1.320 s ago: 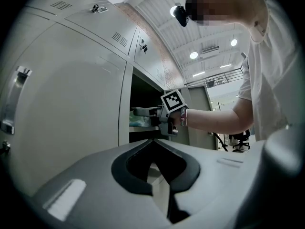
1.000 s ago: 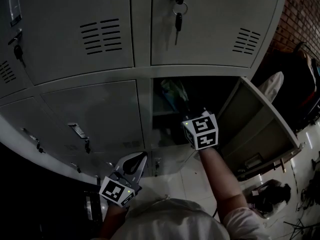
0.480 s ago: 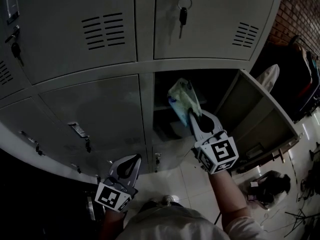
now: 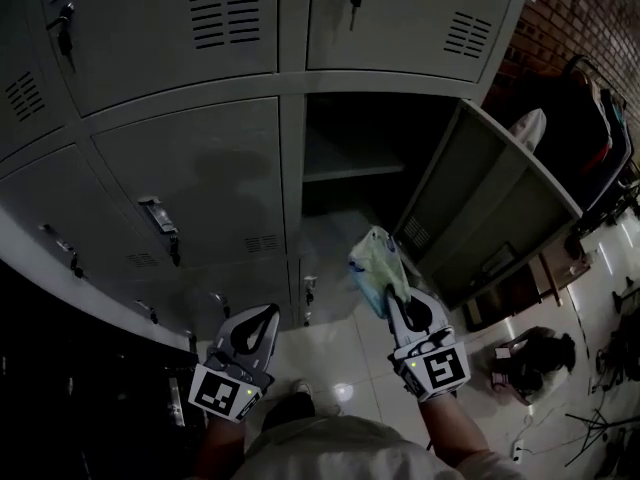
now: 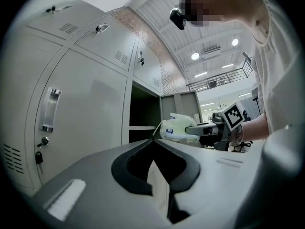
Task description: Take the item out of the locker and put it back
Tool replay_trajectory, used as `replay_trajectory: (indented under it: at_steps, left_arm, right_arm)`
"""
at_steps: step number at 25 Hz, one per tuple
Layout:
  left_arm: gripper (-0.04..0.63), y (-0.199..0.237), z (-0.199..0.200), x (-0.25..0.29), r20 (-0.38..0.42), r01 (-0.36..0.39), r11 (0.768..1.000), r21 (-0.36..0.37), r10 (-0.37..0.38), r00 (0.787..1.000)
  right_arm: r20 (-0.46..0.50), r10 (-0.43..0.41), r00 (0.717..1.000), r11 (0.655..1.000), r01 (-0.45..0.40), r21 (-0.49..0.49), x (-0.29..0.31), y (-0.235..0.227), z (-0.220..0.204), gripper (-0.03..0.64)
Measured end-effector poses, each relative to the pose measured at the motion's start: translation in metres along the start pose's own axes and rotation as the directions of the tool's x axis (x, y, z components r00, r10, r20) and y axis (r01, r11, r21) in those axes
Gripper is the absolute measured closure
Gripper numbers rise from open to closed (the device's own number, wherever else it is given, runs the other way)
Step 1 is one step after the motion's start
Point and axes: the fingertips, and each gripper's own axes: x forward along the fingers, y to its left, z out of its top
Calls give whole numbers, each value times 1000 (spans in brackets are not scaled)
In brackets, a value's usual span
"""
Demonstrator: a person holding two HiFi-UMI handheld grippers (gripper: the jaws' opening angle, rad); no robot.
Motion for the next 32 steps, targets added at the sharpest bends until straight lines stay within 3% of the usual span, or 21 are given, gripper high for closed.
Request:
replay_trajectory:
  at_steps: [7, 15, 24, 27, 32]
  left_arm:
    - [612, -80, 8, -44, 10, -55, 998, 7, 55, 998]
    - [611, -183, 4, -95, -6, -105, 994, 0, 105, 994]
    - [611, -211, 13, -115, -17, -92, 995, 32, 92, 996]
    - [611, -216, 23, -114, -9, -63, 997, 37, 64, 998]
    - [611, -206, 33, -120, 13, -87, 996, 37, 87, 996]
  right_arm:
    - [-2, 77, 997, 995, -76, 59, -89, 24, -14, 607]
    - [-15, 162, 987, 986, -161, 43, -190, 50, -21, 607]
    - [9, 222, 975, 973, -222, 60, -215, 72, -5, 606]
    - [-6, 207, 978, 976, -206, 65, -219, 78, -2, 606]
    - [17, 194, 981, 979, -195, 63, -215, 83, 4, 604]
